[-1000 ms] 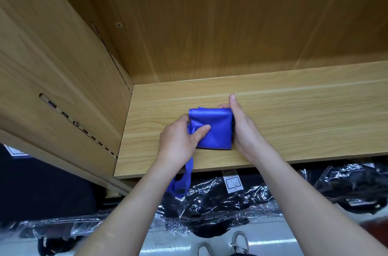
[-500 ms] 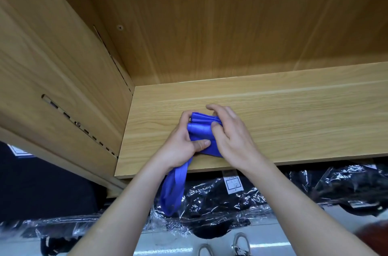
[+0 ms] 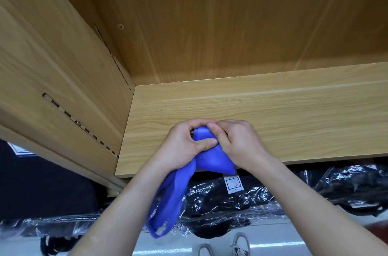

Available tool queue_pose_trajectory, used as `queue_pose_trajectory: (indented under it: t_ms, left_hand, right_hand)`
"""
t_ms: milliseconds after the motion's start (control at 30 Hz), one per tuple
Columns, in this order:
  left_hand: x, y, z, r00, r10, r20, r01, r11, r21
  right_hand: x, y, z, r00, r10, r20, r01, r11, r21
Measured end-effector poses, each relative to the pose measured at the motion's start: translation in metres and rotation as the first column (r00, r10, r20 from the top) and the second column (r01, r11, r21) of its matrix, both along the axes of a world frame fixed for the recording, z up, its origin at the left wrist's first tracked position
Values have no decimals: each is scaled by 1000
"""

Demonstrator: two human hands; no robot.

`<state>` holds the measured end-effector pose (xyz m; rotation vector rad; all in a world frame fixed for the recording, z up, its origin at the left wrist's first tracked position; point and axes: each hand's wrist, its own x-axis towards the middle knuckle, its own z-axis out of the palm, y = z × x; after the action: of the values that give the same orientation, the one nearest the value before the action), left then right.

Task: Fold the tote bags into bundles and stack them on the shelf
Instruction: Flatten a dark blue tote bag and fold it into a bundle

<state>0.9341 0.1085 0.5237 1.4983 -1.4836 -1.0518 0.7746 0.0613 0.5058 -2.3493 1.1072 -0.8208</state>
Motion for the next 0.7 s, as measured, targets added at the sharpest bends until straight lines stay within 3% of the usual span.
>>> queue_pose_trajectory:
  t_ms: [100,167,233,300,400,467,600,700]
  left_hand:
    - [5,2,10,999,-40,22,40,999,27]
    - [2,5,16,992,-17,125,19,1000,-20]
    - [-5,7,19,937,-18,349,70,988,-135]
    - [-13,8,20,856,-7,517,170,948,-268]
    - [-16,6,24,892,40,449,126,934,-333]
    - [-12,8,29,879,27,477,112,959,-261]
    - [20,22,37,726,-69,684,102,995,-7]
    - [41,33,44,781,-28,624,84,995,-60]
  right_hand:
    - [-7,-2,6,995,92,29,-95,991,93]
    - [-13,-4,18,973,214,-86,-189,955,229]
    - [-15,-6,31,916,300,-267,-209,924,320]
    - [-16,-10,40,872,308,-379,-189,929,320]
    - [-17,-16,47,883,259,-392,-186,959,214]
    - [-22,-20,49,910,208,-358,-154,973,172]
    - [-39,-31,53,943,117,-312,-98,992,76]
    - [-49,-38,57,933,132,-336,-100,989,112]
